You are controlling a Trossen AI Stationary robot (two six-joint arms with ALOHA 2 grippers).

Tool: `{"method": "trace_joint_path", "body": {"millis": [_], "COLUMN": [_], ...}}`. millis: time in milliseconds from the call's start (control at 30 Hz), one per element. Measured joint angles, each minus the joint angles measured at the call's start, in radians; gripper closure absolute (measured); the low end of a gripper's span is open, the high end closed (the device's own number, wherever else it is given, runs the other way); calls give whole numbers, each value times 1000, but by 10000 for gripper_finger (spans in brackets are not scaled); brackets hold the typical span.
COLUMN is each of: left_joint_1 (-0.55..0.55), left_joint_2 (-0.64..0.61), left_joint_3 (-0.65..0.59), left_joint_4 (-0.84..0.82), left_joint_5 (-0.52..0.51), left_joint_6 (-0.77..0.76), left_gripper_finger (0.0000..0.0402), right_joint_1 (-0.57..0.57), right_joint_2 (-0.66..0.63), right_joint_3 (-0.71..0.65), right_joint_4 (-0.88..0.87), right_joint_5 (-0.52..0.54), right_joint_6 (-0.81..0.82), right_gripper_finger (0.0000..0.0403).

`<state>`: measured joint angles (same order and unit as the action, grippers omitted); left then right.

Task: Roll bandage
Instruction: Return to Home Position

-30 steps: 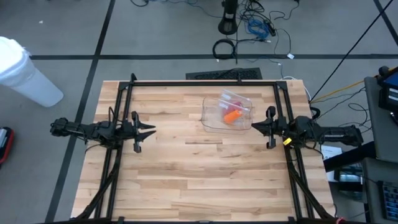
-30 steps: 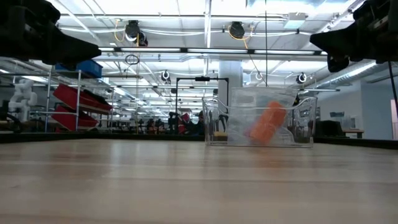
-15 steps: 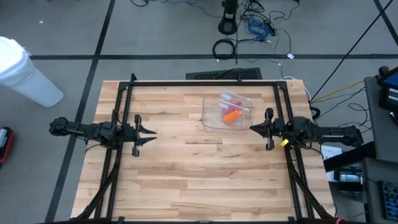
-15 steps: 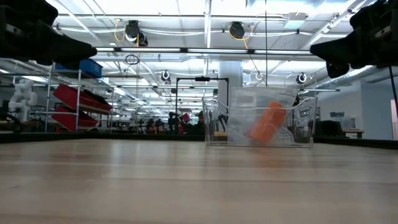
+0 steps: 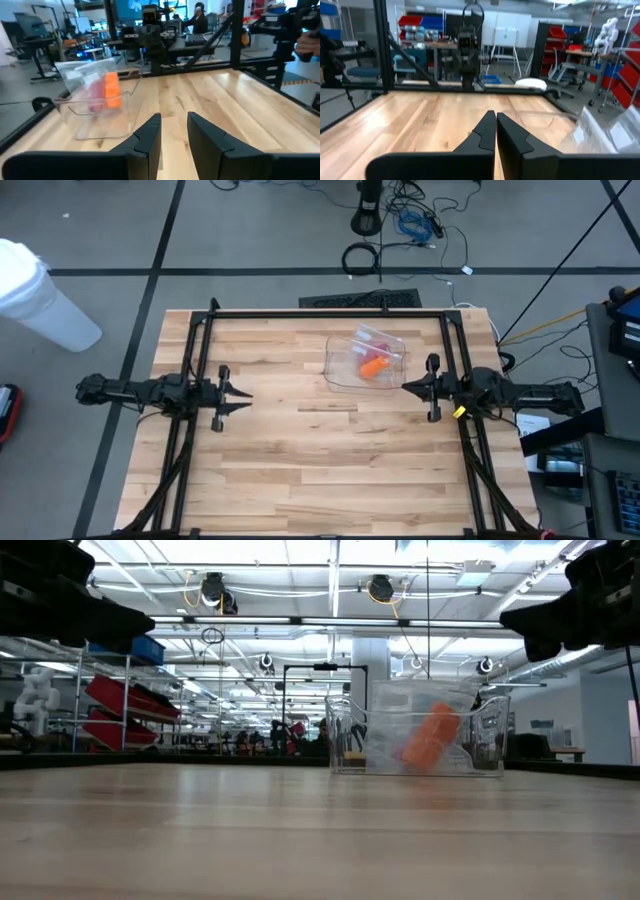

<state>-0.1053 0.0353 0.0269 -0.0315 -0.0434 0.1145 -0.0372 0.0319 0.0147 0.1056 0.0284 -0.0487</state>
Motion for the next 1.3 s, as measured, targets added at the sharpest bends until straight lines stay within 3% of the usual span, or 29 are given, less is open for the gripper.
{"method": "trace_joint_path", "body": {"millis": [233, 1300], "left_joint_1": [4, 4], "left_joint_2": [0, 0], "left_joint_3": [-1, -2], "left_joint_4": [0, 14], "left_joint_5": [14, 5], "left_joint_6": [-79, -81], "left_gripper_finger": [301, 301], "right_joint_1": [0, 0], "right_joint_2": [0, 0], "right_joint_3": [0, 0], "right_joint_4": [-50, -51], "right_joint_5": [1, 1], "right_joint_6": [12, 14], "right_gripper_finger": [403, 403]}}
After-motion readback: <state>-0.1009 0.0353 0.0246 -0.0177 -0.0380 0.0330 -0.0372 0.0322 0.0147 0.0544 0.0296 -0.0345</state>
